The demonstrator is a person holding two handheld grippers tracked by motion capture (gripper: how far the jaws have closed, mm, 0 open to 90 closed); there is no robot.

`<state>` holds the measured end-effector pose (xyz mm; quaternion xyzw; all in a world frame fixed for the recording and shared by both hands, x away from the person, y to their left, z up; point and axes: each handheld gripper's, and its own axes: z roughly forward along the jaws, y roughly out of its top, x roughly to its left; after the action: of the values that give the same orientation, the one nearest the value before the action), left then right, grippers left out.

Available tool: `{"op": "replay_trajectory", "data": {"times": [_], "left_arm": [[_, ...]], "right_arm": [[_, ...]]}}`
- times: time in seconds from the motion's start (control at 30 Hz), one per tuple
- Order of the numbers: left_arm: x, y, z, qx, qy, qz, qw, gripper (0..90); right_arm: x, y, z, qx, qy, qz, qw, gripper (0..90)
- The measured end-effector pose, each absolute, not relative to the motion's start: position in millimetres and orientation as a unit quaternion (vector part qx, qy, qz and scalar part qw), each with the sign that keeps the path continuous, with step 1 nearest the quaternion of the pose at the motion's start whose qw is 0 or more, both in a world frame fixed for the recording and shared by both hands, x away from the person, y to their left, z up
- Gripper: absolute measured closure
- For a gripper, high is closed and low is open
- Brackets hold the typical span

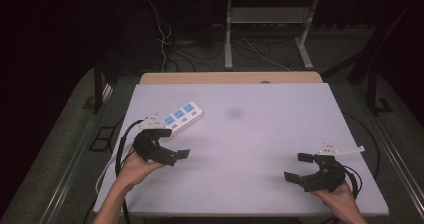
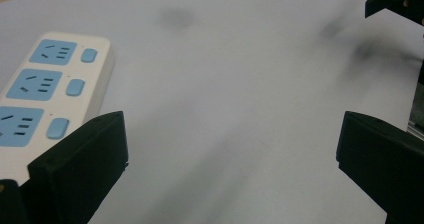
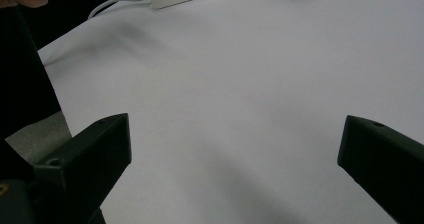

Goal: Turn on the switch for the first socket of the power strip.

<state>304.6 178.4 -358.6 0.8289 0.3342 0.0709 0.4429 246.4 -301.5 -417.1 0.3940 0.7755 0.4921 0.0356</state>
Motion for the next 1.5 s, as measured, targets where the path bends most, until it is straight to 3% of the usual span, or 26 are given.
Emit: {"op": "replay_trajectory", "data": {"times": [1.5], "left_arm": [[377.5, 219.7, -322.0, 0.84, 0.38, 0.093, 0.377, 0.0]], "right_arm": [[246.4, -299.7, -419.1, 0.398, 0.776, 0.488, 0.043, 0.4]]}}
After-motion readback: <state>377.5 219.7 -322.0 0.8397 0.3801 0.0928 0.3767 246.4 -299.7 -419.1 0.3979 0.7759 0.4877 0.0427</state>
